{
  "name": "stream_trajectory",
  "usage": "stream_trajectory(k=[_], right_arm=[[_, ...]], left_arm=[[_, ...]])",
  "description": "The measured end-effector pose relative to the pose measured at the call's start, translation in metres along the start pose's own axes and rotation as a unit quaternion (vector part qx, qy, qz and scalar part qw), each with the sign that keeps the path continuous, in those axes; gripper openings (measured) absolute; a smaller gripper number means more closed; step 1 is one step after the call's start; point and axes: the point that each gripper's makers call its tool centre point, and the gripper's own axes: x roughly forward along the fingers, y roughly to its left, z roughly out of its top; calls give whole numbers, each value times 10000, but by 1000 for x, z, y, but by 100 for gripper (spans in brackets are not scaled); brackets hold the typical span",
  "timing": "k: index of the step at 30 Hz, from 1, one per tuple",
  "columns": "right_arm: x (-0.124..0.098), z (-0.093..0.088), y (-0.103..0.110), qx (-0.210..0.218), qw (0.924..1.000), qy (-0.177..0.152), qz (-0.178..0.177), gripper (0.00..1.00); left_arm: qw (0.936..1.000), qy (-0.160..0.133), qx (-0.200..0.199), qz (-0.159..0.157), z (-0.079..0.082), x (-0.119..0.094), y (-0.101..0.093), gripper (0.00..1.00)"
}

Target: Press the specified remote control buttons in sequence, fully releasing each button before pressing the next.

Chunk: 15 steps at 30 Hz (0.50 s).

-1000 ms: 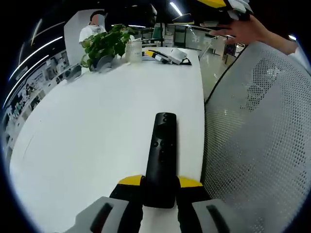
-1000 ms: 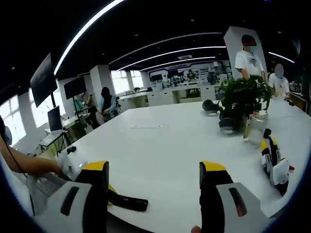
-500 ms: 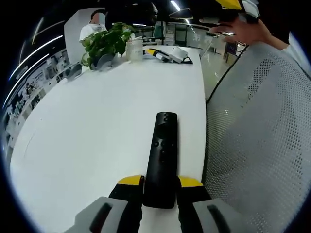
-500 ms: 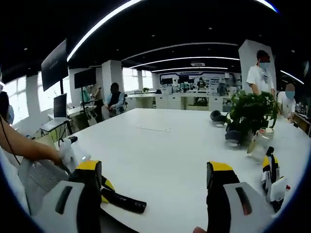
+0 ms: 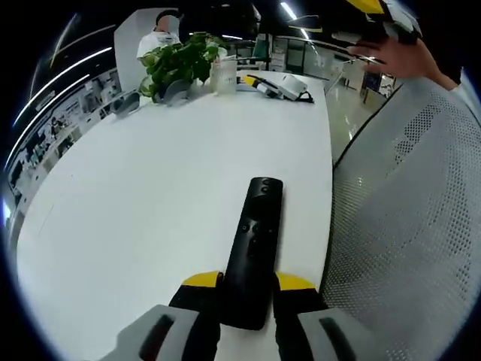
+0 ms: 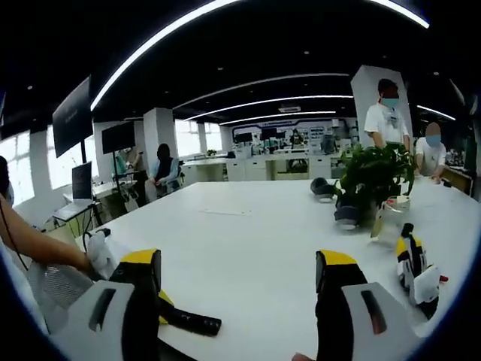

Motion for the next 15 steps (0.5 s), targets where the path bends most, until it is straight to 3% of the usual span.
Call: stream_trajectory(k=[15], right_arm=[[0, -5, -9, -12, 9993, 162, -334, 86]], left_arm=[[9993, 310, 162, -116, 2, 1, 16, 23]])
